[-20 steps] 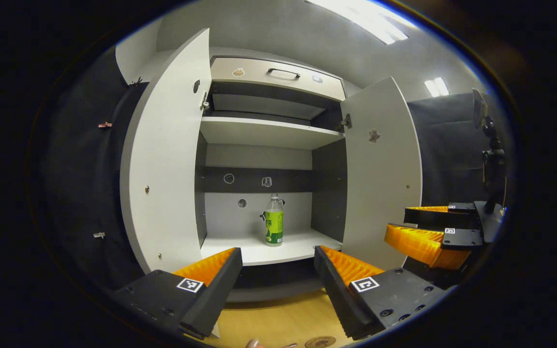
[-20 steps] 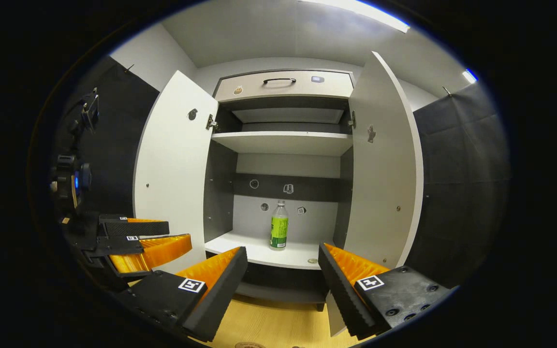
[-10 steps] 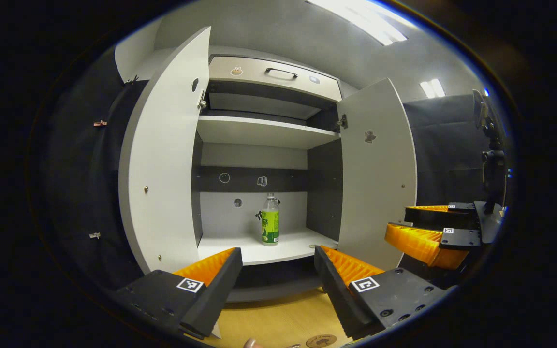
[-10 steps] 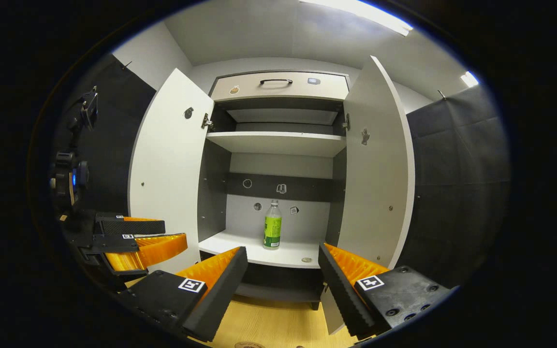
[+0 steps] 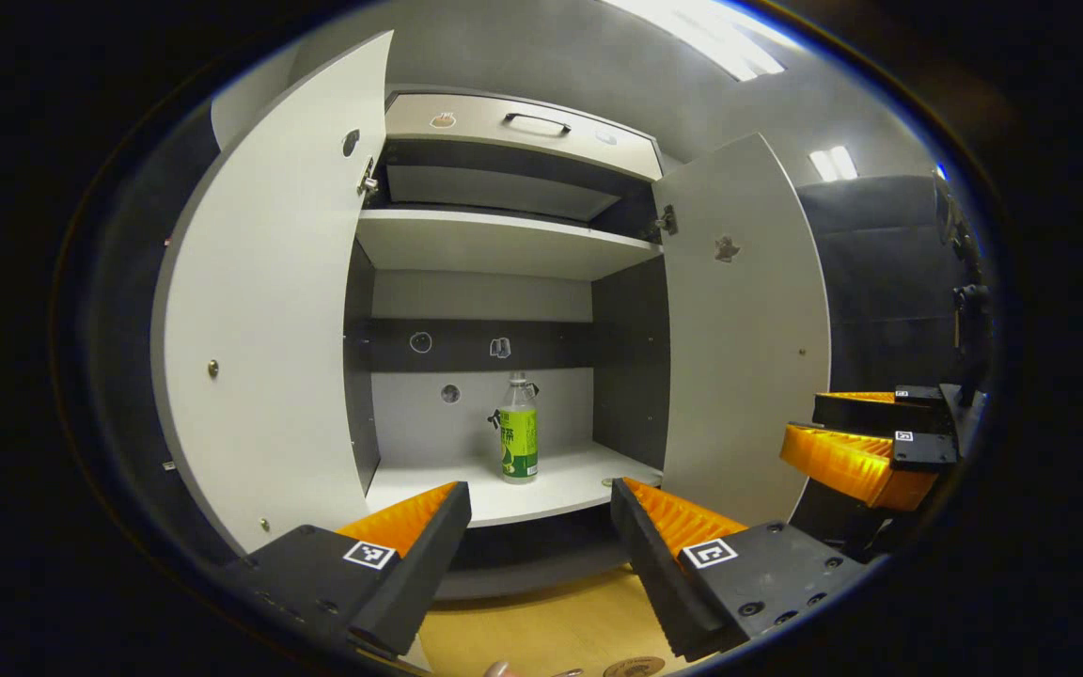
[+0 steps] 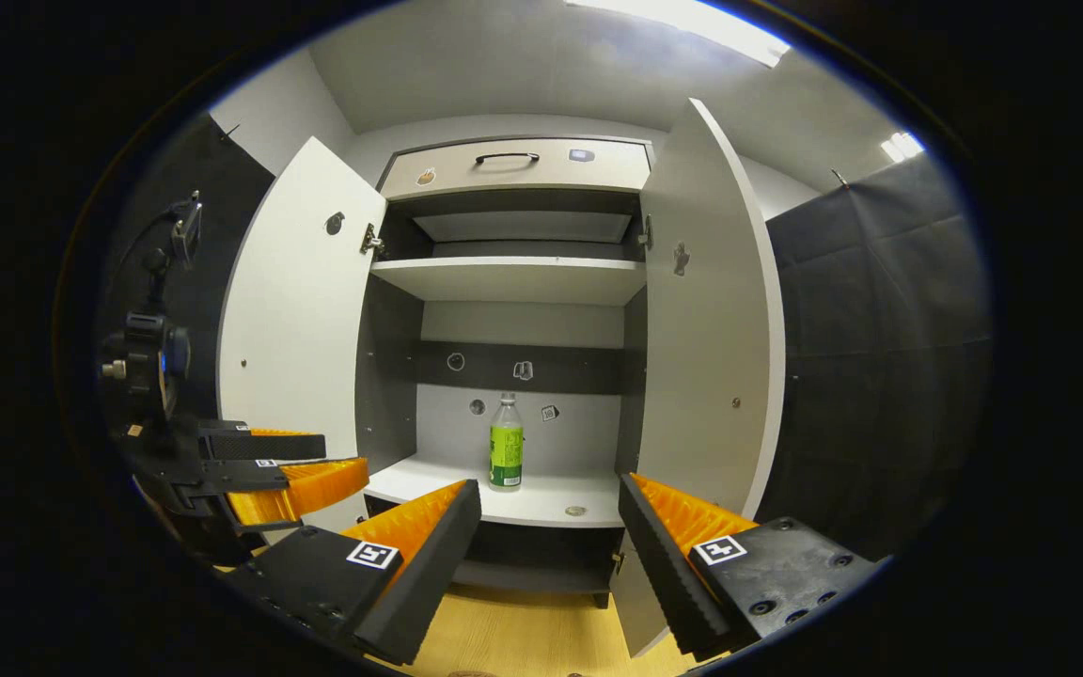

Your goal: Grasp the bottle in the cabinet with the left hand and place it on the coaster, then close the right door with the right hand and the left door with the left hand.

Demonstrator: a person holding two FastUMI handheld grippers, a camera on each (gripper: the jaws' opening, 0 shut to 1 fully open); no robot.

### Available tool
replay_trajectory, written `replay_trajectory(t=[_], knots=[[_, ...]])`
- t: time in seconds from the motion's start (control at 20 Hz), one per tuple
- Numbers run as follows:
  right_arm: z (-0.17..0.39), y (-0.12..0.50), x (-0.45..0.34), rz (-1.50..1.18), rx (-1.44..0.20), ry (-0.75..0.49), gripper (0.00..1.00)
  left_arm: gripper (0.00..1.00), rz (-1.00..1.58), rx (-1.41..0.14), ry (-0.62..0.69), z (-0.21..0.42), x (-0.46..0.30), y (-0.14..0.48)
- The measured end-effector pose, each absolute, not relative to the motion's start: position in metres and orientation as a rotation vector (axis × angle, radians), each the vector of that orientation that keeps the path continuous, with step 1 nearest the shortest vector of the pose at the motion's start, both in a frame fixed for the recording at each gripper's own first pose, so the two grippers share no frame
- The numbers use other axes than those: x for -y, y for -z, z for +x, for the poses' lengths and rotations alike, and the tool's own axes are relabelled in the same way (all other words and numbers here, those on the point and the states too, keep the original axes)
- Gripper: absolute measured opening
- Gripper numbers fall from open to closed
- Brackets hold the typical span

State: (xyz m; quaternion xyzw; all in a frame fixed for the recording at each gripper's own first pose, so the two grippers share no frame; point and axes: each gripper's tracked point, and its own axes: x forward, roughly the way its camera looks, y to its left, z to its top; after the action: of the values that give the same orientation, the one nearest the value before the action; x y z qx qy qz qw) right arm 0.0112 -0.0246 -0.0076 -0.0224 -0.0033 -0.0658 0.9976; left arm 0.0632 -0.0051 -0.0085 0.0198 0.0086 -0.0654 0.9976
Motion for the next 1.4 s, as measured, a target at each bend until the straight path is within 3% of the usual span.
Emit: replay_trajectory(t=[0.65, 1.2, 1.4], knots=[[0.074, 0.033, 0.048, -0.052, -0.009, 0.022, 0.98, 0.95, 0.065, 0.020, 0.093, 0.206, 0.015, 0.009], [0.093, 0.053, 0.050, -0.081, -0.059, -0.043, 0.98, 0.95, 0.067, 0.036, 0.148, 0.289, 0.033, 0.019], [0.099, 0.058, 0.042, -0.070, -0.058, -0.075, 0.98, 0.95, 0.067, 0.048, 0.100, 0.316, 0.026, 0.023]])
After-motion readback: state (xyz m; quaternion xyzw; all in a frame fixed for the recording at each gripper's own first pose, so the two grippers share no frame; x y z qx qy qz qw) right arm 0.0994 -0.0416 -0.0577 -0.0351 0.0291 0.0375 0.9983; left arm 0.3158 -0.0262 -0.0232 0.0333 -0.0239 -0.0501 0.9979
